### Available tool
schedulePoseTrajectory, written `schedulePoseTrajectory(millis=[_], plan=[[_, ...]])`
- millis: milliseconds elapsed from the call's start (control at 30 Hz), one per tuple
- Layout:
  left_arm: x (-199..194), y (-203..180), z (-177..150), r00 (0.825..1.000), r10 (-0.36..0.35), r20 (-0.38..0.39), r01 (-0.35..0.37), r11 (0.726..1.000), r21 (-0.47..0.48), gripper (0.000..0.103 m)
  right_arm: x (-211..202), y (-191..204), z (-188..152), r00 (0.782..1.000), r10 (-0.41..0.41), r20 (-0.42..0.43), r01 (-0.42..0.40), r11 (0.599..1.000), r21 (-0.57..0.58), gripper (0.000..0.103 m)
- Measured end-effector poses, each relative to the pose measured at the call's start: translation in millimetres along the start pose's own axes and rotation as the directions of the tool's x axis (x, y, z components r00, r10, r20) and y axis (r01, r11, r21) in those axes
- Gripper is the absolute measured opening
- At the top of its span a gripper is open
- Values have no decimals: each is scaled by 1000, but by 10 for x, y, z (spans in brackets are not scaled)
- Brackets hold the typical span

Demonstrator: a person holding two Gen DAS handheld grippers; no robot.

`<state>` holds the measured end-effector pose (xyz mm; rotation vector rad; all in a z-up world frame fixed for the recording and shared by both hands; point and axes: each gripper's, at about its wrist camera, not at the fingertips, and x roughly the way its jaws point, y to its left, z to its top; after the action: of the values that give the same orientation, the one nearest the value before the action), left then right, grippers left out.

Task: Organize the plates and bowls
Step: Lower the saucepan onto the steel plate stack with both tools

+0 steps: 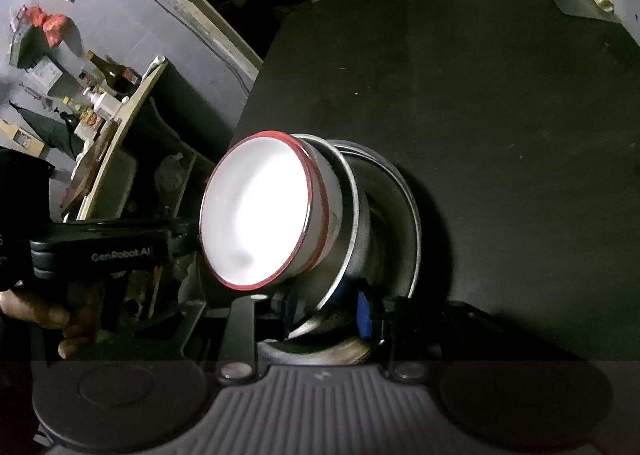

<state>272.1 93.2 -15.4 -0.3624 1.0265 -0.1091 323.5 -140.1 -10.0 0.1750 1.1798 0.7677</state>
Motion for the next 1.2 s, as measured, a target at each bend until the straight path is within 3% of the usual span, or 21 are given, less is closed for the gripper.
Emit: schedulePoseTrajectory(millis=[1200], plan=[[-5, 81, 26, 1000, 10, 19, -9, 1000, -23, 10, 27, 32, 32, 999, -24, 25, 24, 1000, -3, 35]])
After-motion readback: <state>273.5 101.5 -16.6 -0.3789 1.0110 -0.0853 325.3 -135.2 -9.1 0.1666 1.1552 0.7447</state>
